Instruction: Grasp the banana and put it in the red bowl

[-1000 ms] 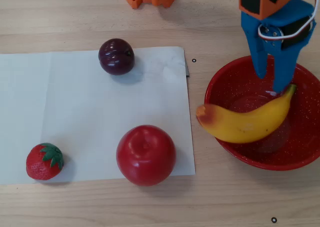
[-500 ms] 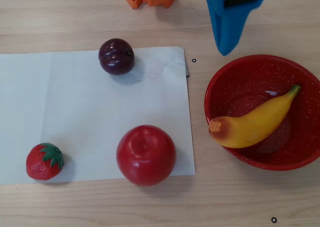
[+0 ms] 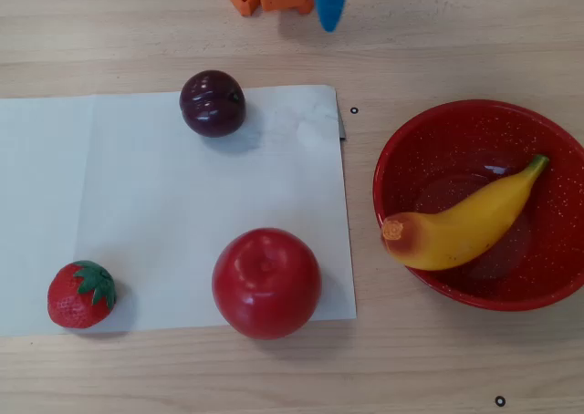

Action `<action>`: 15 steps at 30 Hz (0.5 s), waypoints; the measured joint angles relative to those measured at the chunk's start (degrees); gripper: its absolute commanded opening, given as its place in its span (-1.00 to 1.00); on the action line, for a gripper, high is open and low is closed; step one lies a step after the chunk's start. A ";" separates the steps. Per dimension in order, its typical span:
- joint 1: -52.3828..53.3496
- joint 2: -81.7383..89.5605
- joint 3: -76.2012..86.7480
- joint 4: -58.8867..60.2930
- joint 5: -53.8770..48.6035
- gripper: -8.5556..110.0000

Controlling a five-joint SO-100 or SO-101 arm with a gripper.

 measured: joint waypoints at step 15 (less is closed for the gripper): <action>-6.33 34.37 47.37 -26.46 1.58 -0.85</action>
